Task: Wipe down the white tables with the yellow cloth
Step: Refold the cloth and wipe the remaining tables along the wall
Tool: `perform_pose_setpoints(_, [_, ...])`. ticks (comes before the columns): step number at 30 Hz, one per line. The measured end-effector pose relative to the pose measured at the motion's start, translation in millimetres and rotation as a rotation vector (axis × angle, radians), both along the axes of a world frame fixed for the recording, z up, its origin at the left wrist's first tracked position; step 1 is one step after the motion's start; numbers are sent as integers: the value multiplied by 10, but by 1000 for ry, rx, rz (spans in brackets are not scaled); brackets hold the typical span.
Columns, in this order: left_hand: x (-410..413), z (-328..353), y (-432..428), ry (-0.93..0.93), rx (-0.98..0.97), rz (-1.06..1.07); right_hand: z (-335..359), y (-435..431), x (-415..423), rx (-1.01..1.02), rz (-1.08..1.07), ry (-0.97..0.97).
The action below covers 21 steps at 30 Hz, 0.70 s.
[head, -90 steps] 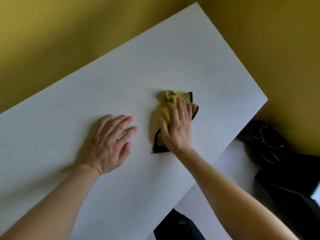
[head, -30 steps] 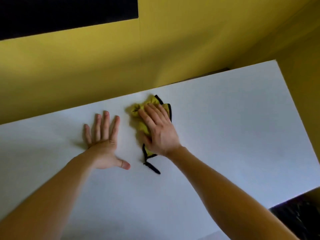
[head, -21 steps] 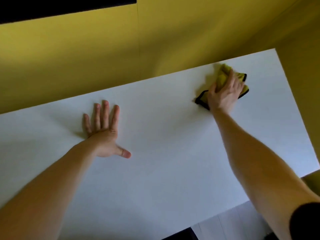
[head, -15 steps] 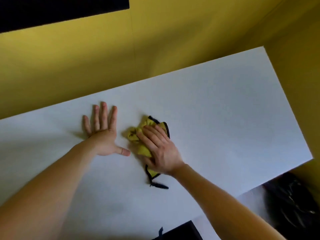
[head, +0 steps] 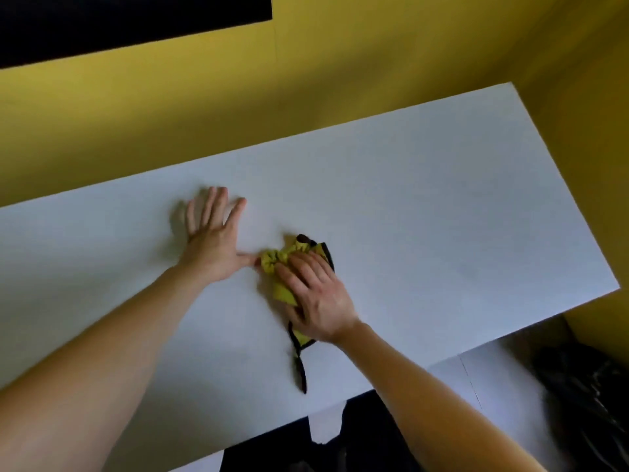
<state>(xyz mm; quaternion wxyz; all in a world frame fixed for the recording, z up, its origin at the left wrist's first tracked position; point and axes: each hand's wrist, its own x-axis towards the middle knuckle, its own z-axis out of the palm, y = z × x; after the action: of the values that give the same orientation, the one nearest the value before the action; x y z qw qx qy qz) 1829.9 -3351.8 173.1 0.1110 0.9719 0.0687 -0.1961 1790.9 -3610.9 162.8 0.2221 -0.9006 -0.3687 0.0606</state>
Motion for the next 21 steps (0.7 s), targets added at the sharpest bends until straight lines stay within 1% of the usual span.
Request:
perform_pose_setpoints(1, [-228,-30,-54,-133,3,30,-23,-233,114,3,56,-19])
perform_pose_setpoints(2, [-482,-45,-141,-239,10,71,-45,-536,285,-4,45,-31])
perform_pose_setpoints(3, [-754,-60,-257,-308,19,115,-77,-872,468,-23,-23,-44])
perform_pose_setpoints(6, [-1451,-90,-625,-370,63,177,-120,-1783,897,-50,-413,-48])
perform_pose_setpoints(8, [-1771,-66,-812,-346,97,215,-201,-1831,854,-31,-633,-46])
perform_pose_setpoints(9, [-1896,-39,-884,-329,104,255,-239,-1637,692,-13,-664,-31])
perform_pose_setpoints(10, [-2007,2,-952,-313,104,306,-244,-1347,429,8,-610,-12])
perform_pose_setpoints(11, [-2121,34,-1017,-296,99,357,-218,-1015,90,38,-463,1])
perform_pose_setpoints(13, [-2328,69,-1122,-233,64,417,-146,-409,-650,77,-28,17])
perform_pose_setpoints(14, [-2419,79,-1180,-177,38,414,-109,-261,-964,73,144,24])
perform_pose_setpoints(15, [-2486,82,-1236,-124,22,395,-88,-239,-1130,82,250,35])
perform_pose_setpoints(16, [-2522,81,-1293,-78,20,372,-86,-340,-1132,98,289,40])
perform_pose_setpoints(18, [-2488,90,-1470,-28,38,353,-159,-896,-783,111,248,16])
perform_pose_setpoints(19, [-2422,92,-1576,-34,54,334,-187,-1313,-523,89,179,2])
perform_pose_setpoints(21, [-2226,88,-1836,-84,68,274,-235,-2324,50,44,-78,-43])
